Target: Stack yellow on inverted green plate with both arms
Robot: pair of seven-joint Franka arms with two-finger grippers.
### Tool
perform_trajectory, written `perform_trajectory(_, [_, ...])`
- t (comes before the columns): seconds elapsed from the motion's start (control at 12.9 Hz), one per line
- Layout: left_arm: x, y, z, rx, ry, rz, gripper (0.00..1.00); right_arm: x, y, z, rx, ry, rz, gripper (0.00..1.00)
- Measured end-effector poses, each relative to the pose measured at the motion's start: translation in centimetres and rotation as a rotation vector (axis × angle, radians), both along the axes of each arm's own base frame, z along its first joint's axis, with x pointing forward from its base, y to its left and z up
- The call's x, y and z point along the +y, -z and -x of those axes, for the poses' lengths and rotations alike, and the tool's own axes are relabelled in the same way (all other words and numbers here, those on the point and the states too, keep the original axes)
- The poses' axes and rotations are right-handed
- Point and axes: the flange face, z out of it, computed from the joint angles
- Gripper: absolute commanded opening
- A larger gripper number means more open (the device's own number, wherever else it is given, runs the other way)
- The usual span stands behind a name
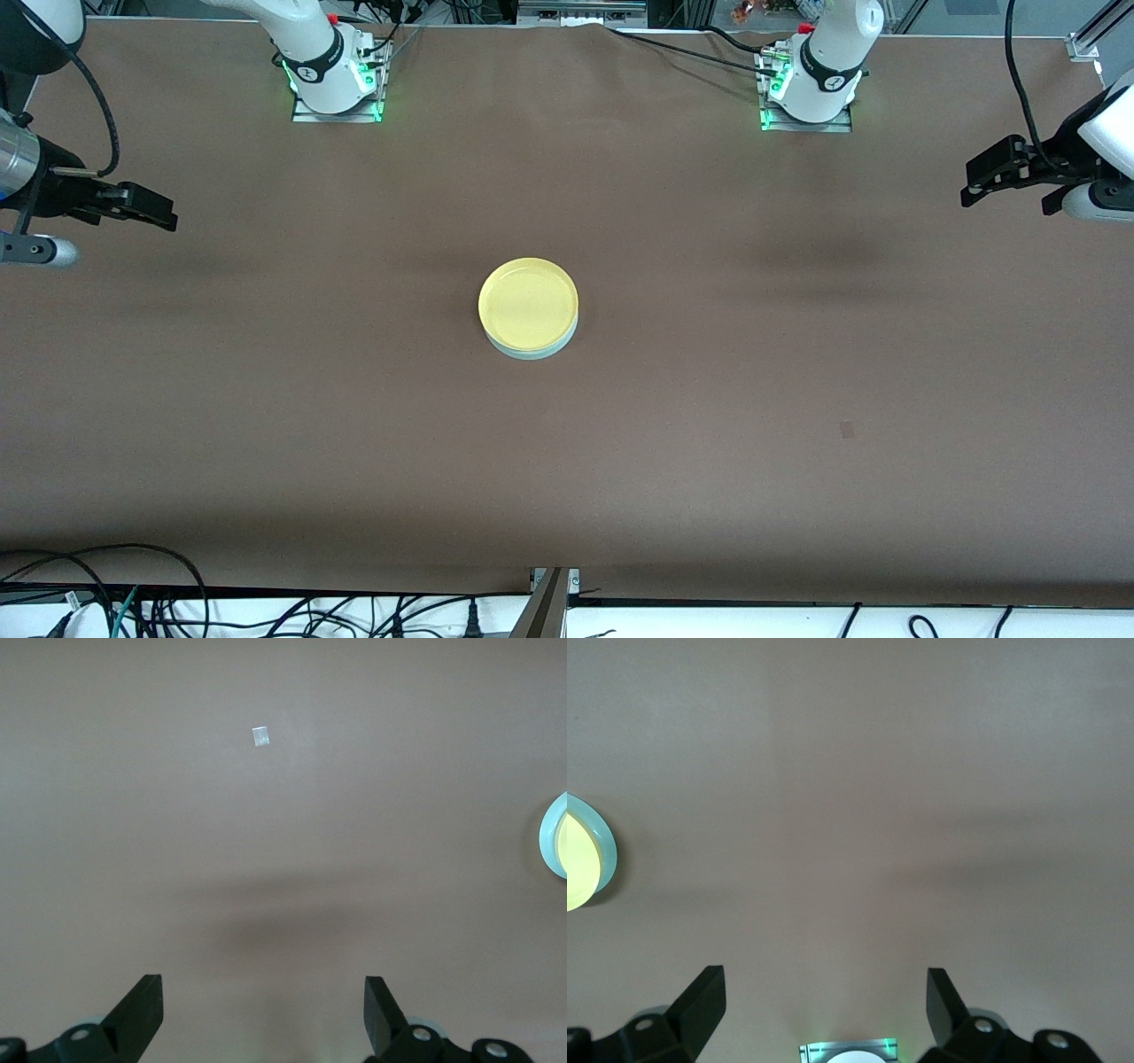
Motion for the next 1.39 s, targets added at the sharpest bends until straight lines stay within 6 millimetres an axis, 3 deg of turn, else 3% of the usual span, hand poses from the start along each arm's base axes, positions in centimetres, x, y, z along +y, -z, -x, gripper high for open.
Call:
perform_trajectory(0.77, [-0.2,0.0,0.0,0.000,0.005,0.000,1.00,-1.8,1.0,0.1,0.015,-0.001,-0.044,1.00])
perform_trajectory(0.93, [-0.4,0.3,-0.2,0.006,0.009,0.001,1.00,-2.2,0.8,1.1,-0.020,-0.002,-0.041,1.00])
perform_trajectory(1.24, [-1.0,1.0,-0.5,0.018,0.021,0.002,1.00,-0.4,-0.5,3.8,-0.042,0.064,-0.014,1.00])
perform_trajectory(1.39, [-1.0,0.8,-0.5,0.013,0.020,0.002,1.00,-1.4,-0.6,3.9,-0.048,0.080,-0.014,1.00])
